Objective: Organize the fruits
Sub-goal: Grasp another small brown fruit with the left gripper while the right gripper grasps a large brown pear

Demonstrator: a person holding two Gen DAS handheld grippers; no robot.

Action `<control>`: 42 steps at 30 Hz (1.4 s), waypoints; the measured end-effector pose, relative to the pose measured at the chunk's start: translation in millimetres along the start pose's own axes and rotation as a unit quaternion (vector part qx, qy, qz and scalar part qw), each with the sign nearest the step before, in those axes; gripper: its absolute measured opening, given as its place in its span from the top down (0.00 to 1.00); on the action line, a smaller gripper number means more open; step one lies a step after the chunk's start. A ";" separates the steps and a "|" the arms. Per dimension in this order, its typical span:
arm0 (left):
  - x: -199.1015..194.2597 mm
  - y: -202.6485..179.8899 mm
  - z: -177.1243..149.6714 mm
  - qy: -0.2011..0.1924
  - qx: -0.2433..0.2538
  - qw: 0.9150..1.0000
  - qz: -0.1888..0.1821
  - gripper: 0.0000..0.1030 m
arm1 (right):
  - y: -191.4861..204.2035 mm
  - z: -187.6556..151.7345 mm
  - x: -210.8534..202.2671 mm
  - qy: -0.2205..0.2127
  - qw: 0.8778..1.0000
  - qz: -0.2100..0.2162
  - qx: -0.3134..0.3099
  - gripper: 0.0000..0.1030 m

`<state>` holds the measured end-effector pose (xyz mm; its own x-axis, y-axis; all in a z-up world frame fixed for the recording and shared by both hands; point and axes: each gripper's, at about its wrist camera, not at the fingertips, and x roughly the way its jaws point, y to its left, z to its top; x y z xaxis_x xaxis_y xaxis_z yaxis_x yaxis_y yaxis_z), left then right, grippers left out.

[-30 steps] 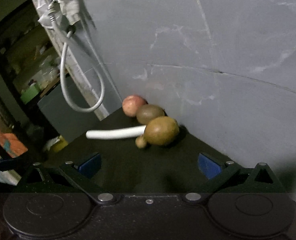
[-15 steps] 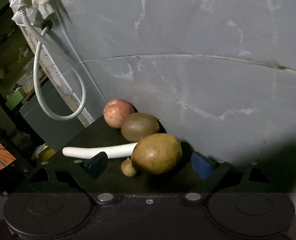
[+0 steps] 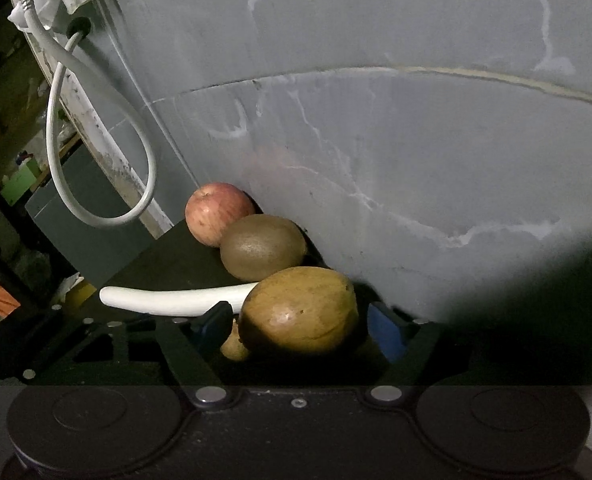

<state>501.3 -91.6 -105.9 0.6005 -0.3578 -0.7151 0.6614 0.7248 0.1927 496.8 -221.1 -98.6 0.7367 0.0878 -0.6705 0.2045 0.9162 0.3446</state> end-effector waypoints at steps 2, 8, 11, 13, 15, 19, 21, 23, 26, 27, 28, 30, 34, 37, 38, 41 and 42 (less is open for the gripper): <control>2.4 -1.9 1.2 -0.002 0.005 1.000 -0.002 0.19 | -2.1 0.9 1.7 0.004 1.000 0.002 0.003 0.28; 12.9 -4.5 6.1 0.007 0.006 1.000 -0.003 0.32 | -1.8 2.0 2.5 0.009 1.000 0.011 -0.011 0.30; 14.8 -3.7 6.5 0.011 0.007 1.000 -0.006 0.37 | -2.3 2.8 3.3 0.013 1.000 0.013 -0.007 0.30; 14.6 -5.3 6.7 0.014 0.008 1.000 -0.010 0.40 | -2.7 3.2 4.1 0.016 1.000 0.015 -0.007 0.30; 15.2 -4.7 6.1 0.012 0.006 1.000 -0.013 0.41 | -3.7 3.4 5.8 0.022 1.000 0.017 -0.005 0.30; 13.9 -2.7 6.2 0.013 0.003 1.000 -0.022 0.44 | -5.2 2.9 6.2 0.024 1.000 0.018 -0.002 0.30; 12.2 -4.3 6.3 0.013 0.008 1.000 -0.028 0.49 | -6.0 2.1 5.6 0.023 1.000 0.018 0.001 0.31; 11.7 -5.4 5.8 0.011 0.016 0.999 -0.030 0.51 | -7.5 1.1 4.8 0.020 1.000 0.020 0.003 0.32; 11.0 -7.0 5.4 0.012 0.022 0.999 -0.030 0.53 | -10.9 -0.6 2.9 0.017 1.000 0.024 0.011 0.32; 11.0 -6.8 5.5 0.012 0.022 0.999 -0.030 0.53 | -11.9 -1.2 2.0 0.016 0.999 0.024 0.013 0.32; 10.8 -6.4 5.6 0.013 0.022 0.999 -0.031 0.53 | -12.9 -2.0 0.6 0.015 0.999 0.024 0.015 0.32; 11.0 -5.4 5.9 0.013 0.022 0.999 -0.031 0.53 | -14.4 -3.4 -2.0 0.013 0.999 0.022 0.020 0.32; 13.7 -3.7 7.6 0.016 0.021 0.999 -0.033 0.59 | -17.8 -6.6 -6.6 0.009 0.999 0.020 0.027 0.32; 16.2 -4.1 9.8 0.016 0.022 0.999 -0.036 0.62 | -19.5 -8.2 -8.4 0.008 0.999 0.020 0.032 0.32; 17.6 -3.0 10.0 0.015 0.021 0.999 -0.035 0.63 | -19.7 -8.7 -9.0 0.008 0.999 0.020 0.032 0.32; 18.2 -3.0 11.2 0.018 0.013 0.999 -0.036 0.69 | -21.3 -10.5 -11.3 0.007 0.999 0.019 0.034 0.32; 18.3 -3.2 11.5 0.018 0.011 0.999 -0.035 0.69 | -21.8 -10.8 -12.1 0.007 0.999 0.018 0.034 0.32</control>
<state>515.4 -107.3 -111.9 0.5362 -0.3847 -0.7513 0.7110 0.6856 0.1563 476.5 -237.9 -105.1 0.7351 0.1270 -0.6660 0.2215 0.8834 0.4130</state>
